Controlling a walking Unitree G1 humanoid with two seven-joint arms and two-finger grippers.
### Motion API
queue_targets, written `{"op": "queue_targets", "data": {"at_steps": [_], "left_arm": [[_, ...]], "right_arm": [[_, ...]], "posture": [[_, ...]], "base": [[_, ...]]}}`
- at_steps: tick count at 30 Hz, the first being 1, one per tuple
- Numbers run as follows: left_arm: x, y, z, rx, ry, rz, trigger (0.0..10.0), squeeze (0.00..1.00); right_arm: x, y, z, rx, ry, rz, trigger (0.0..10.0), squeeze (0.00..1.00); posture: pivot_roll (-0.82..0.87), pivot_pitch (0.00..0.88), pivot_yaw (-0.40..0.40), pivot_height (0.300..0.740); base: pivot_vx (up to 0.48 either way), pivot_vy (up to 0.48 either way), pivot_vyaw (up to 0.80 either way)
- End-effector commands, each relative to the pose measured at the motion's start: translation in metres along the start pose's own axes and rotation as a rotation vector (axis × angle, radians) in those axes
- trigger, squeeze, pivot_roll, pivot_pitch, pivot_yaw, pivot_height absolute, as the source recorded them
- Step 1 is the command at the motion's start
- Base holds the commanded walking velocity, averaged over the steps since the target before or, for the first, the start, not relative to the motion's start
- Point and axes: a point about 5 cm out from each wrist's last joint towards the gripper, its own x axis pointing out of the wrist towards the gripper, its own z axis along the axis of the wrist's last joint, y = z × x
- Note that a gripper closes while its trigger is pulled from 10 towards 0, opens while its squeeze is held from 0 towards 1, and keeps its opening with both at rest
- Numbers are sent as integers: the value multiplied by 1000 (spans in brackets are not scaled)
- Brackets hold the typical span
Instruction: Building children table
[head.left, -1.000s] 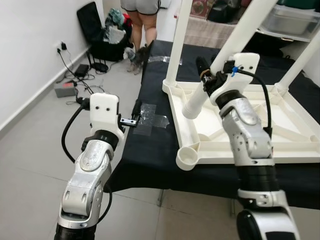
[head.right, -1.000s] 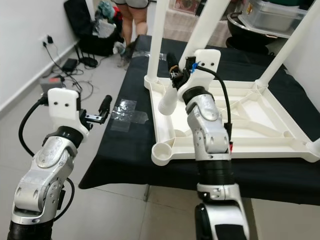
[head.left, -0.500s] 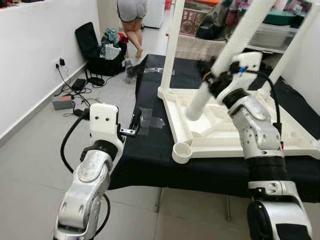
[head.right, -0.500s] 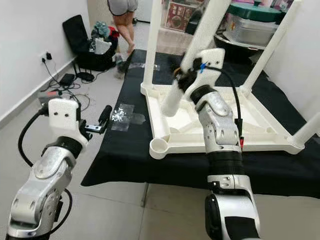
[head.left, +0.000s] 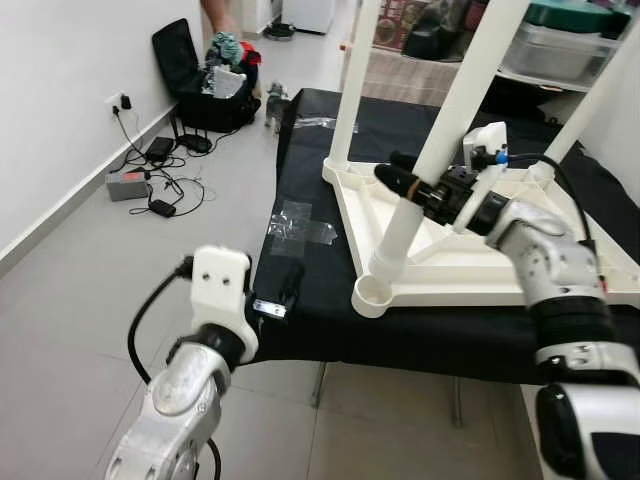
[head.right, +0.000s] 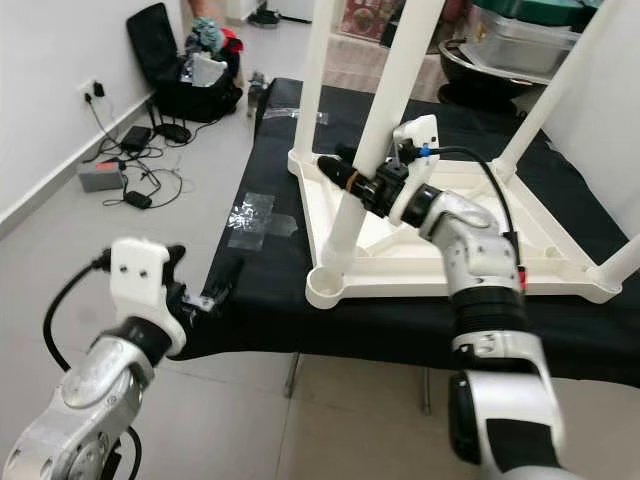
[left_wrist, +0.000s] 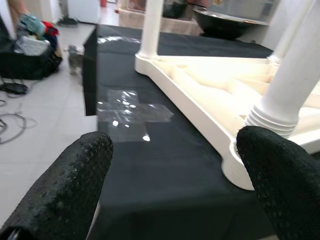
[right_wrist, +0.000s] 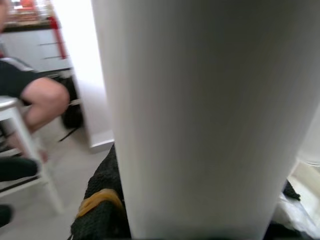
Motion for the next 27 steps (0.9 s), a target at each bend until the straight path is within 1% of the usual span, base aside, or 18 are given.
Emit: {"op": "queue_targets", "data": {"at_steps": [1,2,4,6,8,16,19,27], "left_arm": [[-4,-4,0,-12,11,-20,10000,0],[-4,-4,0,-12,11,-20,10000,0],[-6,-6,0,-19,17,-18,10000,0],[-6,-6,1,-20,18,-19,10000,0],[-8,-9,1,-26,23,-24,10000,0],[-12,-14,0,-30,39,-34,10000,0],[-12,-15,1,-35,43,-42,10000,0],[-12,-14,1,-31,49,-42,10000,0]], "right_arm": [[0,0,6,9,0,74,10000,0],[0,0,6,9,0,74,10000,0],[-3,0,9,4,14,155,10000,0],[-4,0,10,1,18,176,10000,0],[-1,-1,11,-3,5,181,10000,0],[6,1,11,-45,-6,231,10000,0],[7,2,12,-29,-27,271,10000,0],[6,5,6,-27,-8,331,10000,0]], "posture": [[132,214,-111,740],[132,214,-111,740],[135,216,-108,740],[135,218,-109,740],[144,230,-107,740],[148,230,-103,740],[155,223,-101,740],[160,215,-95,740]], "base": [[0,0,0],[0,0,0],[0,0,0],[0,0,0],[0,0,0],[0,0,0],[0,0,0],[0,0,0]]}}
